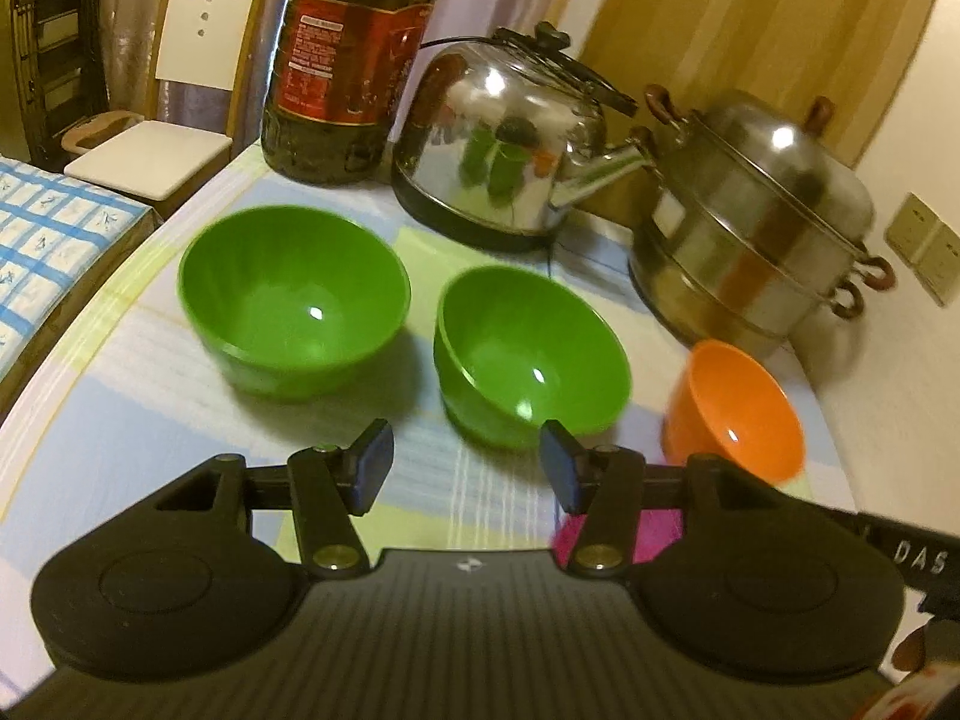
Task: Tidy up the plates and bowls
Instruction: 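Move both grippers toward the green bowl beside the kettle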
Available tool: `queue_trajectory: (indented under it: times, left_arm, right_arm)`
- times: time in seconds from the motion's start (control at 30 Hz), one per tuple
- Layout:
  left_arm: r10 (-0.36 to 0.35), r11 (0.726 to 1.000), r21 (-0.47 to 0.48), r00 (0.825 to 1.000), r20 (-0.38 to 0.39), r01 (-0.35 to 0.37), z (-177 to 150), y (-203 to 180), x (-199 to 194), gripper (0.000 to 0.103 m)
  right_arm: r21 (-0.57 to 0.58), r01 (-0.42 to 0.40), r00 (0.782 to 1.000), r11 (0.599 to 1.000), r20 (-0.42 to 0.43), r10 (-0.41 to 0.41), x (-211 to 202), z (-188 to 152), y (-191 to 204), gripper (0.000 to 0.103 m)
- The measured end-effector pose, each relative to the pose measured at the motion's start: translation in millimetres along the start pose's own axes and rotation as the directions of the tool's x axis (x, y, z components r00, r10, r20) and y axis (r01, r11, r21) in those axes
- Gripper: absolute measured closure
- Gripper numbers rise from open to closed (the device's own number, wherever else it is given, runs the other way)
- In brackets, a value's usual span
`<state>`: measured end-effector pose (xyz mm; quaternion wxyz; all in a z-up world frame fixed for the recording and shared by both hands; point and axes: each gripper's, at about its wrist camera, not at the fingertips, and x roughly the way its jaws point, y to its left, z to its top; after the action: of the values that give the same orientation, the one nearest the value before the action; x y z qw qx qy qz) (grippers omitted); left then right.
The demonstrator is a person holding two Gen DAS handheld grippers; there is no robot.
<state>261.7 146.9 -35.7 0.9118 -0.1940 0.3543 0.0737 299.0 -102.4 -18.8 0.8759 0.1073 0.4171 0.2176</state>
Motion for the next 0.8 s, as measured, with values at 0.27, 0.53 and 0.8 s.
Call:
queue_trajectory:
  times: [0.27,0.53,0.8]
  left_arm:
    - [-0.005,1.0,-0.024,1.0,0.005,0.005,15,-1,49,0.053]
    - [-0.041,0.996,-0.077,0.998,-0.056,0.036,12,-2,86,0.054]
    - [-0.04,0.995,-0.095,0.998,-0.049,0.036,18,-2,97,0.065]
  right_arm:
    - [0.047,-0.027,1.0,0.999,0.008,0.027,48,44,-3,0.059]
    - [0.056,-0.027,0.998,0.998,-0.062,0.03,98,61,-9,0.059]
    - [0.056,0.004,0.997,0.998,-0.079,0.001,119,69,-14,0.06]
